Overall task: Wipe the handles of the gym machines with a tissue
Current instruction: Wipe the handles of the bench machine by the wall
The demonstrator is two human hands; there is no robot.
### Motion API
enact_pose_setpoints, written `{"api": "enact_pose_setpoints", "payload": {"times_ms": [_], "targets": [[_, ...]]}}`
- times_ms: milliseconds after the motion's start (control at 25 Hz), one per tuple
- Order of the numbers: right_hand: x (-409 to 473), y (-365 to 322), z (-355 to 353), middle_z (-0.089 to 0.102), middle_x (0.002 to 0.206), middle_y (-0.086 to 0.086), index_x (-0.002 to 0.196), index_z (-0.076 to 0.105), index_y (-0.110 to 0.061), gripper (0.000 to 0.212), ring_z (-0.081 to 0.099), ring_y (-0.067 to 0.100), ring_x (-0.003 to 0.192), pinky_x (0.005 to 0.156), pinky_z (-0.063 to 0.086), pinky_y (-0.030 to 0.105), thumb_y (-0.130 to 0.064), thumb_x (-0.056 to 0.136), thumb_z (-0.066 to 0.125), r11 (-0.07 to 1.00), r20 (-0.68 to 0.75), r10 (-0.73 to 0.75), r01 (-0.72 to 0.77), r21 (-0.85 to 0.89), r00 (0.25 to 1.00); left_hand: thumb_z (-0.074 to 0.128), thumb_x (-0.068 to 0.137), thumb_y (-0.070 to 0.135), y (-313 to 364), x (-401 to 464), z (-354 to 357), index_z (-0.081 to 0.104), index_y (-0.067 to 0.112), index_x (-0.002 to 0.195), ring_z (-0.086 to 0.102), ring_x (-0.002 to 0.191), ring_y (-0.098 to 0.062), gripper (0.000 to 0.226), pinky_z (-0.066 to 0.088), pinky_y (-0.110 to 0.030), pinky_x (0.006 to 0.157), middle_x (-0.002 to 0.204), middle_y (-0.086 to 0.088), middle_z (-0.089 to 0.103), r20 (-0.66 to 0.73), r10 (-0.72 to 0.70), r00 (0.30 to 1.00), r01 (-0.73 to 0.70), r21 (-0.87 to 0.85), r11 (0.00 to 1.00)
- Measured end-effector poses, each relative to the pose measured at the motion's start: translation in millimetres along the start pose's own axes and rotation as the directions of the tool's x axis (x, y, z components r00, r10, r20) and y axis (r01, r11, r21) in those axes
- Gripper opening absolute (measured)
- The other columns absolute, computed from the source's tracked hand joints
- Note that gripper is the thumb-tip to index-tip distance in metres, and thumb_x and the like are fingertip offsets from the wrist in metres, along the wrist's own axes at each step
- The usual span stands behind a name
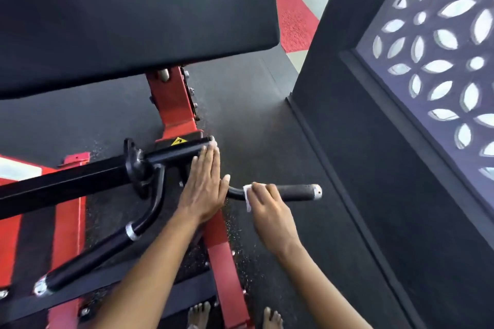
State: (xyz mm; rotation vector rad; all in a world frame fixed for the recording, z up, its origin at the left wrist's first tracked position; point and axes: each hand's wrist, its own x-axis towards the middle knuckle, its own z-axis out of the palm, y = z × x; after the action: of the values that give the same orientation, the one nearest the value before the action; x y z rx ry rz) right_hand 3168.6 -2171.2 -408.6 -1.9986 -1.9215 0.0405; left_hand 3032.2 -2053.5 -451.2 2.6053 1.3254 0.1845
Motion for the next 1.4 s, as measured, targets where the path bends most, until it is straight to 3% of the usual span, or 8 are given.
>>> {"api": "enact_pose_setpoints", "payload": {"times_ms": [160,280,400,600,840,1040,1240,1400], "targets": [[-15.0,13.8,6.1,0.06,0.103,0.004,0.108,0.064,0.001,0.029,0.055,0.021,0.092,0.081,0.046,0.027,-0.003,0.081,0.055,0.998,0.001,-0.052,0.052,-0.042,0.999,0.018,0.093,0.036,-4.0,1.4,2.0,0.003,-0.006,0.147,-0.005,0.145,-0.03,0.069,0.002,-0.043,0.118,0.155,-0.02,-0.007,0.012,-0.004,1.0,0.004,-0.009,1.0],[-30.6,56.3,2.2,0.048,0.105,-0.002,0.104,0.065,-0.001,0.031,0.046,0.017,0.094,0.082,0.039,0.029,-0.008,0.088,0.04,0.966,-0.025,0.255,-0.253,0.049,0.967,0.011,0.092,0.038,-4.2,-0.5,-1.1,-0.005,-0.003,0.147,-0.014,0.144,-0.028,0.07,-0.004,-0.04,0.117,0.155,-0.019,-0.015,0.028,-0.003,1.0,0.003,-0.003,1.0],[-37.7,85.8,-12.1,0.057,0.101,0.008,0.099,0.066,-0.001,0.021,0.047,0.02,0.092,0.073,0.052,0.038,0.007,0.082,0.055,0.925,-0.01,0.379,-0.378,0.029,0.925,0.011,0.092,0.036,-2.4,-0.9,-1.4,-0.005,-0.003,0.147,-0.014,0.144,-0.027,0.069,-0.005,-0.039,0.117,0.155,-0.018,-0.014,-0.001,-0.009,1.0,0.009,-0.03,1.0],[-25.1,69.2,-10.0,0.061,0.094,0.007,0.094,0.068,0.004,0.014,0.053,0.025,0.091,0.075,0.051,0.03,0.003,0.081,0.064,0.848,-0.078,0.53,-0.526,0.072,0.844,0.007,0.09,0.036,-1.2,-1.1,-1.4,-0.004,-0.003,0.146,-0.015,0.144,-0.028,0.07,-0.005,-0.039,0.117,0.155,-0.019,-0.014,-0.012,-0.003,1.0,0.003,-0.041,0.999],[-2.8,-4.0,17.2,0.063,0.09,0.007,0.092,0.068,0.002,0.011,0.056,0.021,0.082,0.074,0.053,0.029,0.002,0.081,0.066,0.949,-0.071,0.29,-0.277,0.148,0.954,0.015,0.09,0.031,-1.1,1.0,3.5,0.011,-0.01,0.145,0.002,0.144,-0.035,0.069,0.007,-0.044,0.117,0.154,-0.026,0.003,-0.05,-0.008,0.999,0.007,-0.002,1.0],[3.2,8.1,4.7,0.067,0.096,0.002,0.097,0.069,-0.009,0.018,0.06,0.022,0.087,0.082,0.05,0.036,-0.01,0.083,0.058,0.993,-0.051,0.099,-0.095,0.076,0.994,0.017,0.091,0.031,-0.9,0.9,5.0,0.014,-0.008,0.145,0.004,0.145,-0.034,0.067,0.011,-0.045,0.116,0.155,-0.025,0.006,-0.064,-0.003,0.998,0.004,0.01,1.0],[31.4,28.4,-3.4,0.062,0.107,-0.004,0.114,0.062,-0.021,0.034,0.058,0.019,0.104,0.105,0.029,0.044,-0.008,0.084,0.052,0.996,0.338,0.04,-0.063,0.057,0.94,0.018,0.092,0.035,-4.7,0.8,7.2,0.015,-0.006,0.146,0.001,0.145,-0.032,0.068,0.011,-0.047,0.116,0.155,-0.023,0.003,-0.057,0.005,0.998,-0.005,-0.001,1.0],[34.6,71.2,-18.1,0.054,0.094,-0.009,0.103,0.062,-0.02,0.023,0.058,0.02,0.098,0.091,0.034,0.034,-0.008,0.088,0.049,0.996,0.455,0.07,-0.09,0.022,0.888,0.018,0.094,0.038,-5.9,-0.2,6.3,0.013,-0.004,0.147,-0.002,0.145,-0.03,0.069,0.007,-0.045,0.117,0.156,-0.02,0.0,-0.064,0.01,0.998,-0.013,-0.043,0.999]]}}
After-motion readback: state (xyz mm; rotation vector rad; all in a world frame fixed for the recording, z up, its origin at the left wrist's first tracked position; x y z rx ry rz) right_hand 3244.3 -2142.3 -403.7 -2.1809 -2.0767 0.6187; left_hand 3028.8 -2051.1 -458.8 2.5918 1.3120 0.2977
